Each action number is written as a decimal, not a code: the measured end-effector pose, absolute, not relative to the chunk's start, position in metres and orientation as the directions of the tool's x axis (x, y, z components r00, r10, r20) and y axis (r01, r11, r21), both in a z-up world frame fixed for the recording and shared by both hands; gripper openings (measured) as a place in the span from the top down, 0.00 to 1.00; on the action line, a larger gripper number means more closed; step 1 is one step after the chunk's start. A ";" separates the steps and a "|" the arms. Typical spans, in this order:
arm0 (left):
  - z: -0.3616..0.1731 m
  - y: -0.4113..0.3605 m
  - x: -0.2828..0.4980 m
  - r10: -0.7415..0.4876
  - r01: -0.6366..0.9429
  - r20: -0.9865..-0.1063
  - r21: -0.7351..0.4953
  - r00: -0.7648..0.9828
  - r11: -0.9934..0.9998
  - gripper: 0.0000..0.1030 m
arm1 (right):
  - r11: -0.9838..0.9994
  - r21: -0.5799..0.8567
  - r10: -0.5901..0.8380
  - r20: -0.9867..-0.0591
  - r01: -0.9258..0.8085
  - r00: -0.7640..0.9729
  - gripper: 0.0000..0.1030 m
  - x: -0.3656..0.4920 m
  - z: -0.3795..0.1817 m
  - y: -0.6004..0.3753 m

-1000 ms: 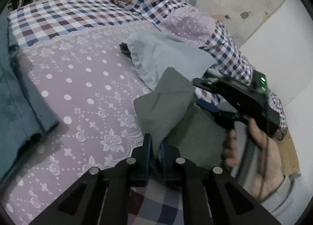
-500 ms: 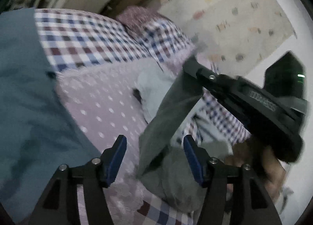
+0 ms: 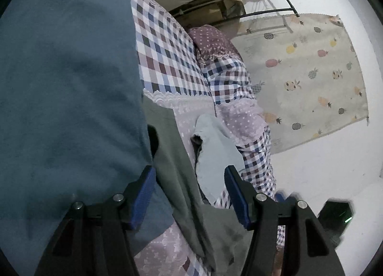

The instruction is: Fold clothes

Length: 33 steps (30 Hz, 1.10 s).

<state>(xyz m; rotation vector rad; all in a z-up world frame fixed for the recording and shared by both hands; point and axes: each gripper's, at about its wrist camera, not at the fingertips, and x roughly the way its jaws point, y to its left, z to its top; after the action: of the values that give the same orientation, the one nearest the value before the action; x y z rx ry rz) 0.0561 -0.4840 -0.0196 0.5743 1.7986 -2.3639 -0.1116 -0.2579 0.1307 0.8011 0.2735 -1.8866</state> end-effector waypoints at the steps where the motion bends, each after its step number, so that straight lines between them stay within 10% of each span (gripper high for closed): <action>1: -0.020 -0.484 0.057 0.133 0.313 -0.360 -0.907 -0.923 -0.282 0.38 | -0.482 0.171 -0.709 -0.652 0.859 -0.268 0.41 -0.119 0.125 -0.242; 14: -0.012 -0.487 0.061 0.132 0.286 -0.326 -0.924 -0.936 -0.253 0.38 | -0.421 0.129 -0.551 -0.823 0.898 -0.140 0.47 -0.127 0.029 -0.309; 18: -0.004 -0.487 0.056 0.169 0.289 -0.346 -0.913 -0.923 -0.288 0.38 | -0.399 0.075 -0.505 -0.850 0.914 -0.151 0.99 -0.120 0.005 -0.333; 25: 0.007 -0.492 0.064 0.170 0.351 -0.433 -0.861 -0.885 -0.367 0.38 | -0.168 -0.170 -0.650 -0.722 0.971 -0.239 0.99 -0.001 0.053 -0.318; 33: -0.012 -0.504 0.079 0.117 0.452 -0.509 -0.832 -0.853 -0.321 0.51 | -0.052 -0.242 -0.578 -0.784 0.969 -0.227 0.92 0.073 0.022 -0.296</action>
<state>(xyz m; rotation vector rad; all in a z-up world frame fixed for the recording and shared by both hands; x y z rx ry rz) 0.0787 -0.5035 -0.0123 0.7312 1.6848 -2.2761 0.0726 -0.2963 0.0215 0.5918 0.9118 -1.5977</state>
